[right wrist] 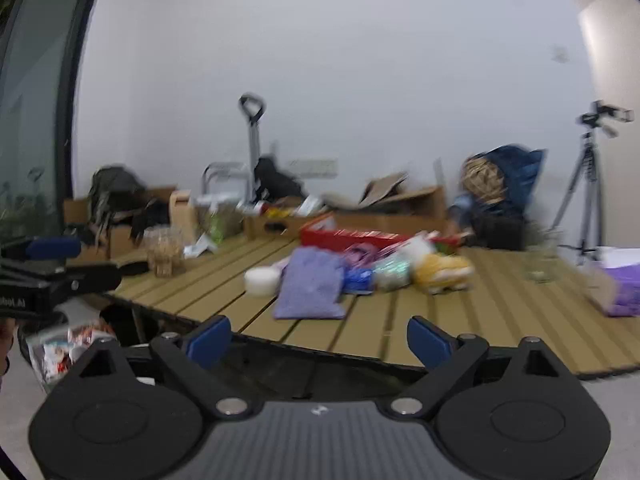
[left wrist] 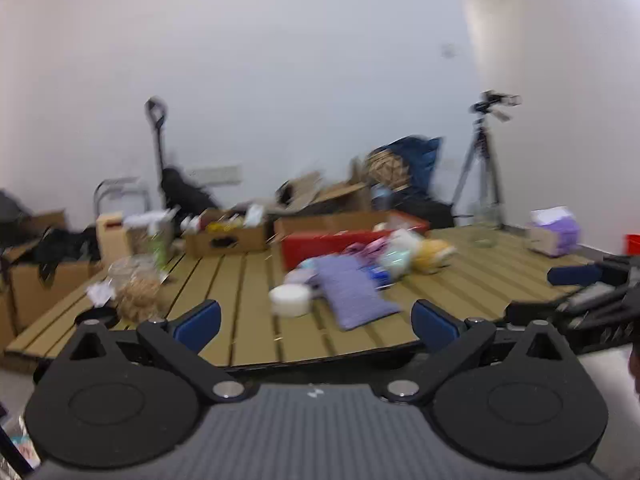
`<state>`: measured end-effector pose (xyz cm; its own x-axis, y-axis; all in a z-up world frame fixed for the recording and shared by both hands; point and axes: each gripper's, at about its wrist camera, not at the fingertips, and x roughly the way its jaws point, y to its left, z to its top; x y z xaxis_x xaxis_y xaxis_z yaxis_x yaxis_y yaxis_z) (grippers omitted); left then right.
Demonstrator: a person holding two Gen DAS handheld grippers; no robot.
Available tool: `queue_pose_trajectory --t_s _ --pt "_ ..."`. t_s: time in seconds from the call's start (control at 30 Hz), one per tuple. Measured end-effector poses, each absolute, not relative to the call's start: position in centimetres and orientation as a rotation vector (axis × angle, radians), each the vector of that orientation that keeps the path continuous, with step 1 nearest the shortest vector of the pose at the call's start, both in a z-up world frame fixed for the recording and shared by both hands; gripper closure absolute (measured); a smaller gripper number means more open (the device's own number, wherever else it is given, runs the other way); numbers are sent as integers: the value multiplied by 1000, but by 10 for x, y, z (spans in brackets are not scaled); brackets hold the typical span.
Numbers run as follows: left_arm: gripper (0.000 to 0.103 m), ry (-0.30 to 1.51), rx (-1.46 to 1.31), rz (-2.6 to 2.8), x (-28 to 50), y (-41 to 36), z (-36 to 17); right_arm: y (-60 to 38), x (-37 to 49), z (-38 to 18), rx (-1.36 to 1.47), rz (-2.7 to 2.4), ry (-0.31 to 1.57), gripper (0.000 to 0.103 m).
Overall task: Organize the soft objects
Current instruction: 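Move both grippers back toward the purple knit cloth, then pinch the purple knit cloth with both grippers and lift it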
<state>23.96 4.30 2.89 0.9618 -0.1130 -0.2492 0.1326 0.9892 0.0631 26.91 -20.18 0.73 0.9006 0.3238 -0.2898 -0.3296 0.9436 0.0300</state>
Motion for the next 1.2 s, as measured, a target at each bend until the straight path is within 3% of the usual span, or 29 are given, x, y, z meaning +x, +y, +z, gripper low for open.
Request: queue_pose_trajectory --t_s 0.3,0.33,0.4,0.67,0.83,0.93,1.0,1.2 --pt "0 337 -20 -6 344 78 19 -135 450 -36 43 358 471 18" --pt "0 338 -23 -12 355 77 19 -127 465 -40 22 351 478 22" --pt "0 333 -18 -28 381 72 20 -117 487 -51 -22 359 510 47" --pt "0 384 -49 -213 469 39 10 -191 491 -28 -204 167 485 47" --pt "19 472 -122 -335 510 10 -11 -253 488 -12 77 85 452 45" --pt "37 507 -154 -311 535 6 -20 -246 492 -29 214 224 512 45" --pt "83 557 -200 -320 544 10 -24 -231 497 -40 232 289 536 46" --pt "87 671 -338 -286 494 17 -31 -228 501 -53 302 265 520 47"
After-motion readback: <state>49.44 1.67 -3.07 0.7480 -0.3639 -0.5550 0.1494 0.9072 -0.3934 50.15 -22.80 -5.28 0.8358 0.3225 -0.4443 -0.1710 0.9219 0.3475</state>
